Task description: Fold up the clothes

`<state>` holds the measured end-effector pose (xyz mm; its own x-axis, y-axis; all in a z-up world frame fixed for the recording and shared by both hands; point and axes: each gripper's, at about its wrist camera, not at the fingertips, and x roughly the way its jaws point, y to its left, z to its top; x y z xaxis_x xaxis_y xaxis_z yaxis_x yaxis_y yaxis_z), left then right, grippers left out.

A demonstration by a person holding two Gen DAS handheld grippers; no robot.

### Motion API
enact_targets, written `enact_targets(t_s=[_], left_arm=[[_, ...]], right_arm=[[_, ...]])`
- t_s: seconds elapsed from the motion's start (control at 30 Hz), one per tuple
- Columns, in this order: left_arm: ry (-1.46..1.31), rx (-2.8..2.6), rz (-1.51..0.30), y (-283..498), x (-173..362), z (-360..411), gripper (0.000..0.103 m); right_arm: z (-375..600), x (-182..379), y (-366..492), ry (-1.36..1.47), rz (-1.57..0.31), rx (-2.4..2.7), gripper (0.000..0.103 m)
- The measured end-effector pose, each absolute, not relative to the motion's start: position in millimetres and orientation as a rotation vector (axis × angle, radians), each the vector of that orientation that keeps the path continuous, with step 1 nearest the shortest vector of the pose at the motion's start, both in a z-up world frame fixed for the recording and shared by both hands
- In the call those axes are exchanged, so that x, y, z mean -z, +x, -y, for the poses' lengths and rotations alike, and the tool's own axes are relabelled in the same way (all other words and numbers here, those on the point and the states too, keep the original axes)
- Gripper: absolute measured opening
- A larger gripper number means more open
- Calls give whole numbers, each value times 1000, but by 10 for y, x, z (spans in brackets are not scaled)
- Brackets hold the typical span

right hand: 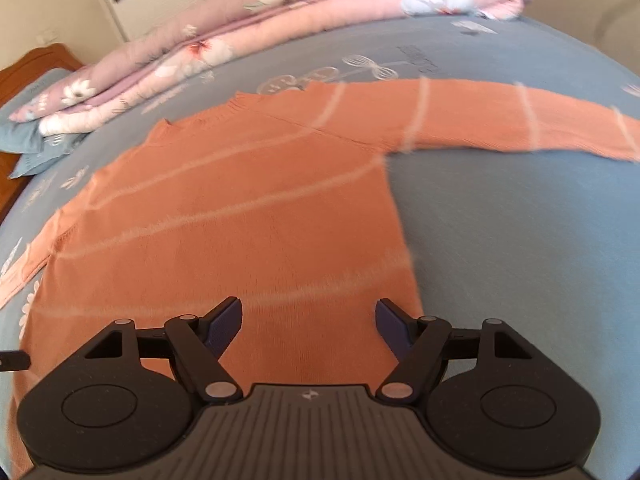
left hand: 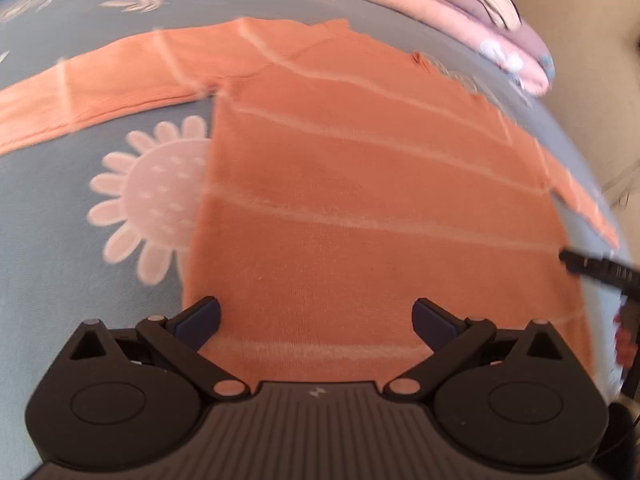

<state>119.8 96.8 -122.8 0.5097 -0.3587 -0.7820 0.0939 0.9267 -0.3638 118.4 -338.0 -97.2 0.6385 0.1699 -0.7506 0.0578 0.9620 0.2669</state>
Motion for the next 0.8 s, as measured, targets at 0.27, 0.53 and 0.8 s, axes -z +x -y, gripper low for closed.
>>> enact_targets(t_s=[0.27, 0.53, 0.8], left_arm=[[-267, 339, -1016, 1017, 1384, -819, 101], [-227, 237, -1016, 834, 1232, -1055, 101], [-277, 381, -1039, 594, 1315, -827, 101]], right_arm=[[2962, 942, 589, 310, -908, -200, 81], [3079, 1018, 316, 299, -978, -69, 81], [2865, 882, 118, 332, -968, -137, 82]])
